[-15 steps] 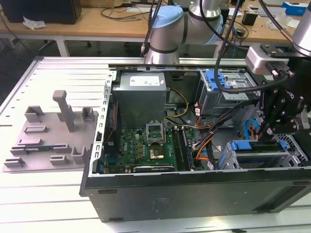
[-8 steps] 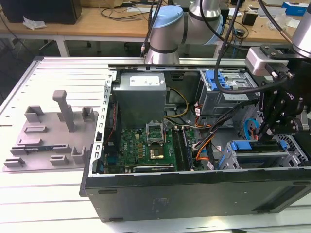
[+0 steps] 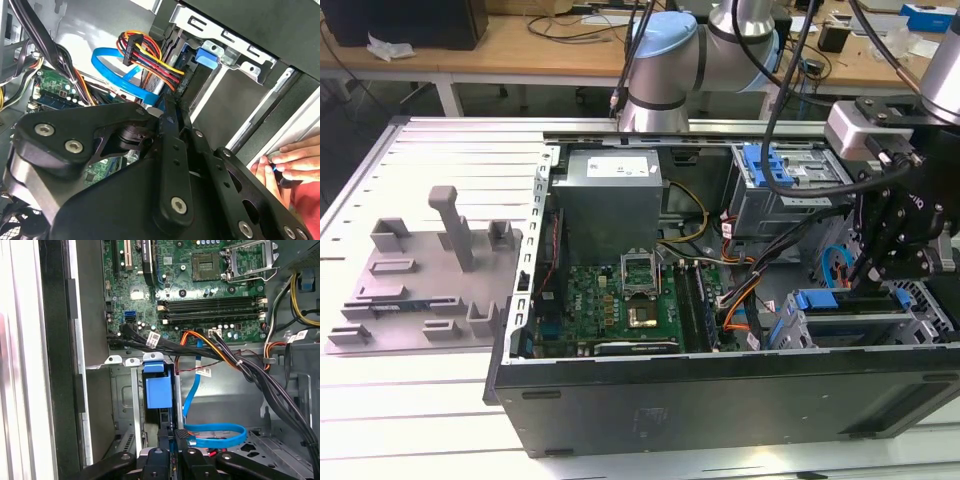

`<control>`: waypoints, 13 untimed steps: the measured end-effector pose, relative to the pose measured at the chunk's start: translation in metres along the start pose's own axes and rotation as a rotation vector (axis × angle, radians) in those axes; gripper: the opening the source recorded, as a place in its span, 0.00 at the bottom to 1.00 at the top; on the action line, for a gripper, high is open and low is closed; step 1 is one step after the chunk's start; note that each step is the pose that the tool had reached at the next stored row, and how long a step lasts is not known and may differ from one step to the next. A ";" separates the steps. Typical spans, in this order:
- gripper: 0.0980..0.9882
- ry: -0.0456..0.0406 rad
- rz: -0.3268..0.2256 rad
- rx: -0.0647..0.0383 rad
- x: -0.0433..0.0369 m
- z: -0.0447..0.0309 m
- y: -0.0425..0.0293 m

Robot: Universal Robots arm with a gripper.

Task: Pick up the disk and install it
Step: 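Insert the second disk wire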

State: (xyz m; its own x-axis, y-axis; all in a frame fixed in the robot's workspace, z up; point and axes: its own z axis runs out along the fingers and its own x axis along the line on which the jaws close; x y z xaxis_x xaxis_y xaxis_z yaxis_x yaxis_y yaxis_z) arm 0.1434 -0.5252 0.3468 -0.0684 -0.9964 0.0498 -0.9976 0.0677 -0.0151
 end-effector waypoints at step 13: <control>0.07 -0.0002 -0.001 0.000 0.0008 0.0053 0.0000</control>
State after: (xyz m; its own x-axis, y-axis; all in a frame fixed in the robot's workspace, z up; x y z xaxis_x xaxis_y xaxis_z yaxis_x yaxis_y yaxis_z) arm 0.1435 -0.5263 0.3416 -0.0677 -0.9965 0.0496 -0.9976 0.0670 -0.0151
